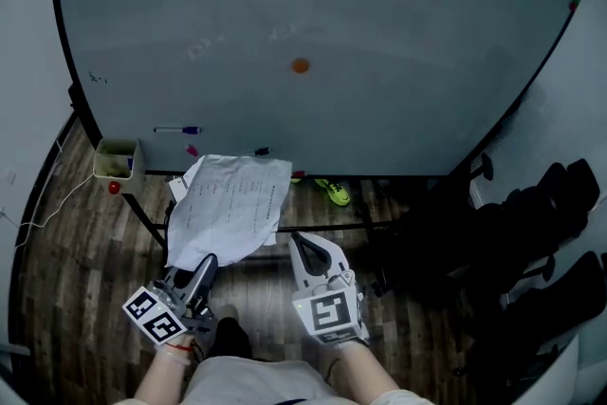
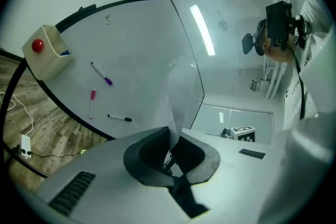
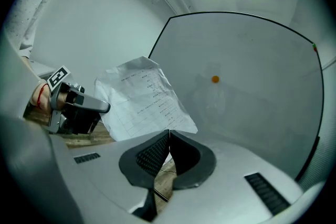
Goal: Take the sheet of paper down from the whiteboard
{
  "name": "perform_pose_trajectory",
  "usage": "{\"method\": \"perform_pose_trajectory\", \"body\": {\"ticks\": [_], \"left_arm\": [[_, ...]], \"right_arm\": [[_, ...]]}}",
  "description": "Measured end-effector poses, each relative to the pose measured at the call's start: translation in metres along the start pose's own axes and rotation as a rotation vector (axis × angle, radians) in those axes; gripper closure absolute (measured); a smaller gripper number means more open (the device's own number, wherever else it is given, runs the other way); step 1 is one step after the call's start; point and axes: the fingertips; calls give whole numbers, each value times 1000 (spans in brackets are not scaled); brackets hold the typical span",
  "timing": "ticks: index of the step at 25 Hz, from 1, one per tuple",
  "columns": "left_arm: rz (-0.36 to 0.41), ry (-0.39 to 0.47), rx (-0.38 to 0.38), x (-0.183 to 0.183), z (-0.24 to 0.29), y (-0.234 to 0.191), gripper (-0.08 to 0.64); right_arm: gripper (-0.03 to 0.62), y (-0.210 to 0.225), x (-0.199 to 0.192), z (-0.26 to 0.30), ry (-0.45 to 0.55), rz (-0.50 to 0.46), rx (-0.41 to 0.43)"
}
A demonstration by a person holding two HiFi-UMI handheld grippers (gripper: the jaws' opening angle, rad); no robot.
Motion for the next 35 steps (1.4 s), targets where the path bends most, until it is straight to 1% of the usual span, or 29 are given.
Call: {"method": "perform_pose_trajectory", "body": {"ticks": [4,9,18,24,35], "left_arm": [[2,-16,8,-14,-13,16,545],[-12,-36,18,-26,-22,18,545],[-22,-54,33,-50,-38,40,545],[-34,-66,48,-60,-52,44,545],[-55,-87,61,-75,-67,49,545]], "right_arm": [[572,-10,-9,-20,4,-9,16],[572,-20,-20,-26,-21,56,16],[572,-31,-39,-53,-27,80,34],[572,-35,-47,-60,-34,107,37],[572,-48,-63,-70,-61,120,53]]}}
Point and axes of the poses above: the fingertips, and each gripper's own axes: z forward along the fingers, y to its right, x out of its top, and after that the axes turned 2 degrees about z, right-handed
